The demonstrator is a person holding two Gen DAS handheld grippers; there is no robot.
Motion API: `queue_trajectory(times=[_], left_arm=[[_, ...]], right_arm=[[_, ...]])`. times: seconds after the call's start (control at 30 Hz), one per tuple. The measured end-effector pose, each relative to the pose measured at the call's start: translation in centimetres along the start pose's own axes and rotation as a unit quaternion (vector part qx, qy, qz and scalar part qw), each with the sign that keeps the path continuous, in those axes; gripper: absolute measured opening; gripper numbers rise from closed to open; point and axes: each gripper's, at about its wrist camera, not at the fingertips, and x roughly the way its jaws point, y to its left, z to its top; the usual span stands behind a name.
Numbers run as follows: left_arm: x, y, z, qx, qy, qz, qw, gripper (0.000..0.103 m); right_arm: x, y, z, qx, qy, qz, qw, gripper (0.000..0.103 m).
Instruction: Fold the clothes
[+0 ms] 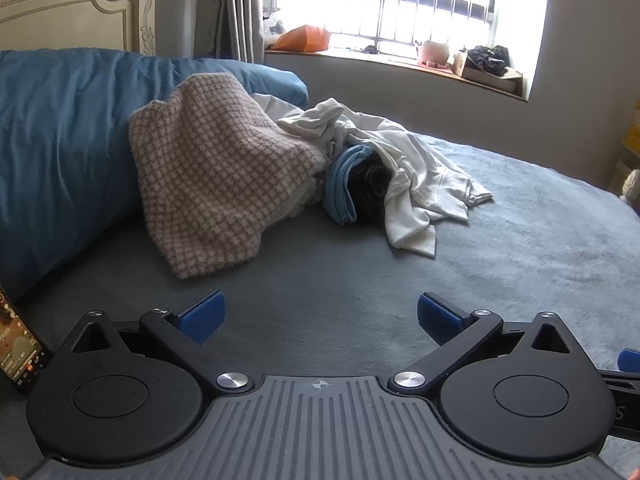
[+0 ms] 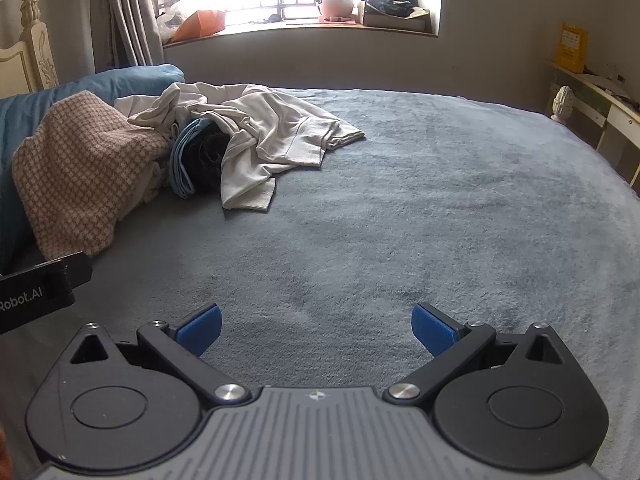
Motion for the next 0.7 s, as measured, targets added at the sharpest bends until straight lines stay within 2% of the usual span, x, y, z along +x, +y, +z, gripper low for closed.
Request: queue_trajectory(times=[0.3,0.53,0.7], left_arm=[[3.8,-1.4,-0.5,0.013,-0.002,-0.017,0.9998,0.103],[8.3,-2.8,0.5,0.023,-0.038,-0.028,0.9986,0.103],[12.5,-4.1,1.3,0.041,-0.062,-0.038,0.9965,0.103]], right_arm=[[2.2,-2.2,-0.2,-0.006,-0.016,-0.003,1.000,0.103],[5.4,-4.0,1.0,-0.012,-0.048,0.014,0.999,0.103],[7.9,-4.8,3.3,-0.054,-0.073,0.014,0.996,0.103]])
